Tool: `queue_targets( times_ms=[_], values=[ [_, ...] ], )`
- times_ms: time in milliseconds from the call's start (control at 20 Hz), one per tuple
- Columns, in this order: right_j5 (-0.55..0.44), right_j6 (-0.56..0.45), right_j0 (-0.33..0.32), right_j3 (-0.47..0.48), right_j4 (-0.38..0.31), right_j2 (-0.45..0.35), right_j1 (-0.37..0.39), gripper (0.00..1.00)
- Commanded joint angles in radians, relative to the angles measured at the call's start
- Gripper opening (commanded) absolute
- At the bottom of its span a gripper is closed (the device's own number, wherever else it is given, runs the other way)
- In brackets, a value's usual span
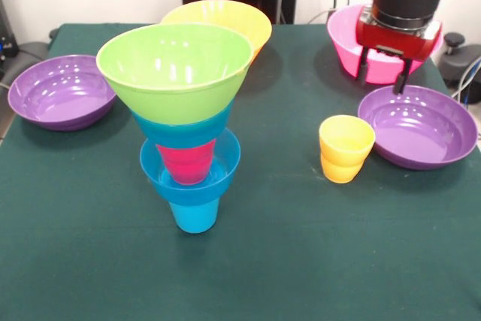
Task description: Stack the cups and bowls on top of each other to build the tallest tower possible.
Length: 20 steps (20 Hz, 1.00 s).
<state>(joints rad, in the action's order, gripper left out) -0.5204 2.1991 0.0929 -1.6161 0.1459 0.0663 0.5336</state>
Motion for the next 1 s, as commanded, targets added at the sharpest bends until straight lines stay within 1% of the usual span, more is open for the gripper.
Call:
queue_targets(
  times_ms=[50,350,400,450,500,550,600,650,700,750,1000],
  values=[
    [0.119,0.243,0.053,-0.129,0.043,-0.023,-0.008,1.0],
    [0.228,0.222,0.058,-0.152,0.043,-0.02,-0.084,1.0],
    [0.249,0.214,0.05,-0.141,0.041,-0.021,-0.114,1.0],
    [0.262,0.212,0.052,-0.144,0.04,-0.018,-0.122,1.0],
    [0.267,0.195,0.035,-0.125,0.038,-0.017,-0.144,1.0],
    [0.279,0.192,0.032,-0.127,0.036,-0.017,-0.152,1.0],
    [0.269,0.173,0.014,-0.105,0.035,-0.014,-0.164,1.0],
    [0.28,0.169,0.011,-0.105,0.033,-0.014,-0.171,1.0],
    [0.262,0.156,0.0,-0.091,0.033,-0.007,-0.166,1.0],
    [0.269,0.153,-0.004,-0.091,0.032,-0.008,-0.169,1.0],
    [0.291,0.156,0.009,-0.083,0.036,-0.004,-0.184,1.0]
  ],
)
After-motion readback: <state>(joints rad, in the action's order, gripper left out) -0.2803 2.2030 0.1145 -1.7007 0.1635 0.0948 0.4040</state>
